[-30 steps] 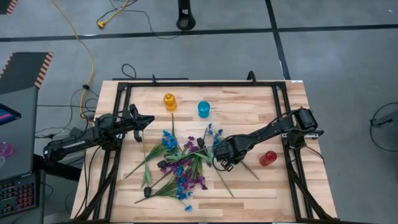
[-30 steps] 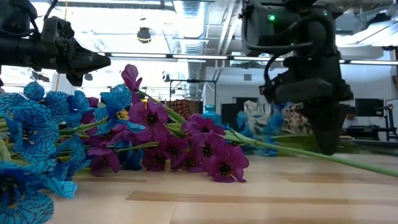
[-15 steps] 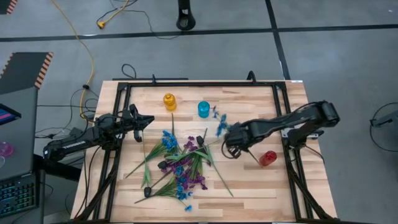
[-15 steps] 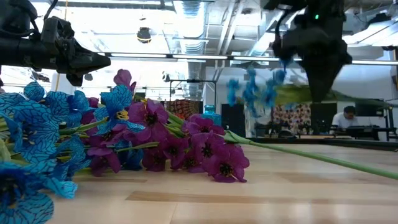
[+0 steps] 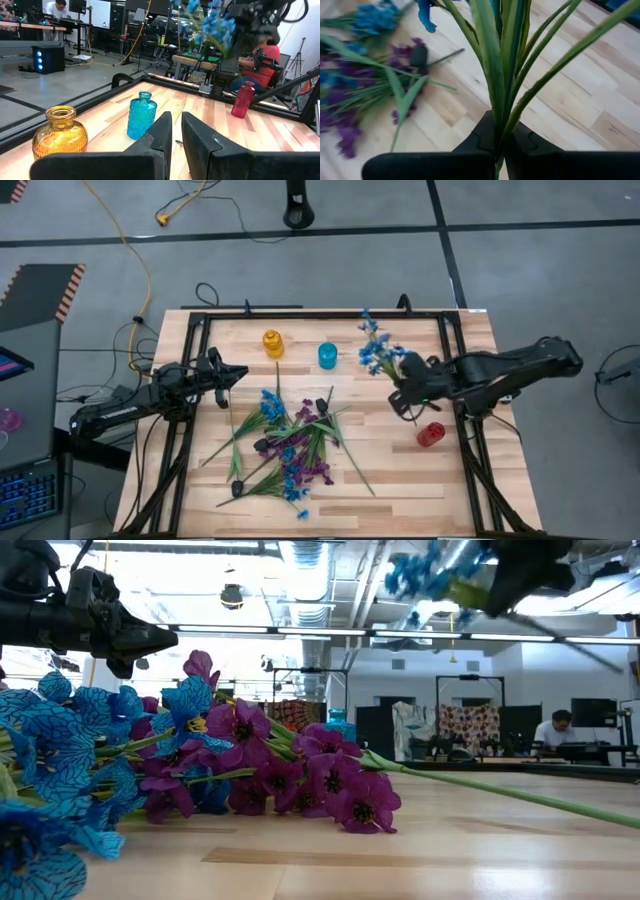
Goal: Sort flowers into vase by color
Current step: Put the right blue flower into the red vase
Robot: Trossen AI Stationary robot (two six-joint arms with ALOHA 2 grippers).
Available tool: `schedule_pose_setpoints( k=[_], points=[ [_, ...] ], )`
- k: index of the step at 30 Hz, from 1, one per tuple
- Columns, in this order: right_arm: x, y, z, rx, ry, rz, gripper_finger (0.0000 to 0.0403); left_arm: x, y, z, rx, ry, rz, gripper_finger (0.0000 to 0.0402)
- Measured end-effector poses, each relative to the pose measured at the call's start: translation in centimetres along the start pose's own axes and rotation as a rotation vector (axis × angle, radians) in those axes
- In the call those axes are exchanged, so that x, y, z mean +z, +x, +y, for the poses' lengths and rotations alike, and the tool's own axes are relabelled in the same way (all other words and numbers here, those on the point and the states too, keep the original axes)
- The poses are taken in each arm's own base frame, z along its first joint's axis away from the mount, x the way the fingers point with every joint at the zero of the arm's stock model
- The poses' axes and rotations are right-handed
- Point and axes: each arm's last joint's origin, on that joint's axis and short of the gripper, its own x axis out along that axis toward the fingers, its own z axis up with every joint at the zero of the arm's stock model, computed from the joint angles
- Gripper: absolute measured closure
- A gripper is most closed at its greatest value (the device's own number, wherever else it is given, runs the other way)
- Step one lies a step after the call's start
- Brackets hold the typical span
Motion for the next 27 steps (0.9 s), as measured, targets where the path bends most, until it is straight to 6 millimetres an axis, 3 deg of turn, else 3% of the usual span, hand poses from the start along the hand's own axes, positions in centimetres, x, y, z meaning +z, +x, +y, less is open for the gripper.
schedule_pose_setpoints(
  k=[11,27],
  points=[
    [-1.7,-5.3,-1.8,0.161,-0.088,-0.179,0.0360,0.0,0.0,0.0,0.000,0.000,0.000,0.0372],
    [-5.2,-8.9,-3.1,0.286,-0.300,-0.294,0.0360,0.0,0.0,0.0,0.000,0.000,0.000,0.0372]
  ],
)
